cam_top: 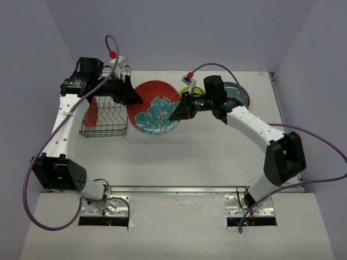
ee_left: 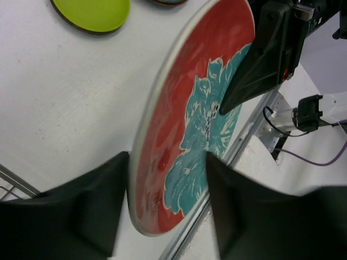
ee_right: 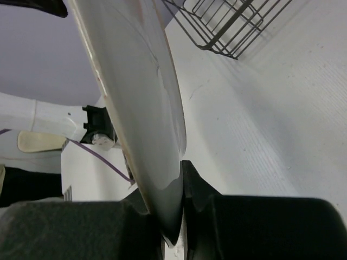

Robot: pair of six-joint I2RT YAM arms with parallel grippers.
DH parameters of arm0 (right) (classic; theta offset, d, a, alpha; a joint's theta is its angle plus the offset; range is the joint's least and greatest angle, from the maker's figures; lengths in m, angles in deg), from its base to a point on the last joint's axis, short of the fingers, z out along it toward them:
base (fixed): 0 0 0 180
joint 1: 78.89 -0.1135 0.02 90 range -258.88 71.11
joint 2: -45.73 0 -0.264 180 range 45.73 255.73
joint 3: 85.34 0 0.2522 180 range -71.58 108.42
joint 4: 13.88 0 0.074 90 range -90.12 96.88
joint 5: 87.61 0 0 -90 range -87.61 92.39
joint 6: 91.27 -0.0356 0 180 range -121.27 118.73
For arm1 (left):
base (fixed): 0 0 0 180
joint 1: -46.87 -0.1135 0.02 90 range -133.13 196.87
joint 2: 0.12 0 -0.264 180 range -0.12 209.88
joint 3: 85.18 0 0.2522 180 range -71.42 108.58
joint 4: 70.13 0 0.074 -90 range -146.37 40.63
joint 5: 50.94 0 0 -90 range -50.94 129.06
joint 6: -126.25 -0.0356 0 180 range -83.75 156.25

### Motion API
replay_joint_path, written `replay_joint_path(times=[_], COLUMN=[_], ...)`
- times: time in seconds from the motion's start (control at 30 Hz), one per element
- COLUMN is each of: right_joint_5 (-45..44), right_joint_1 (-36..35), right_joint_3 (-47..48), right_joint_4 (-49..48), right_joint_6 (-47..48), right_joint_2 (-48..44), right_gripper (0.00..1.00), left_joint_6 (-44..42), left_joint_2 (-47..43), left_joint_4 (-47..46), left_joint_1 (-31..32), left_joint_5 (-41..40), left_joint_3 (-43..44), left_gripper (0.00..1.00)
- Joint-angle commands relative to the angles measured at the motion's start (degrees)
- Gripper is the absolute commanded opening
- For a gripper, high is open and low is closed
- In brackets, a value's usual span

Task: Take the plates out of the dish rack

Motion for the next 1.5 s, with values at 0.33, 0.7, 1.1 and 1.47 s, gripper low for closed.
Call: replay_joint_path(times=[0.33, 0.7, 1.1, 1.47], right_joint_5=[2.2, 3.0, 2.2, 5.8], right_joint_1=[36.6, 43.3, 43.7, 43.8], right_joint_3=[-9.9, 2.3, 8.8, 10.0], right_joint_4=[-10.9, -10.7, -12.6, -1.0], right_joint_6=[-18.5, -21.4, -27.4, -31.3], right_joint_2=[-1.8, 16.0, 26.3, 27.4], right_gripper=[0.00, 0.00, 0.00, 0.97], left_joint_6=[7.4, 7.1, 5.5, 6.2], left_joint_2=[-2.3, -2.5, -3.5, -3.2], left_joint_4=[-8.9, -8.6, -8.4, -8.2], left_joint_1=[-0.4, -0.6, -0.8, -0.8], left_joint_5=[-15.0, -20.1, -21.3, -22.6], left_joint_3=[0.2, -1.4, -2.4, -1.4], left_gripper=[1.00, 1.00, 1.00, 1.00])
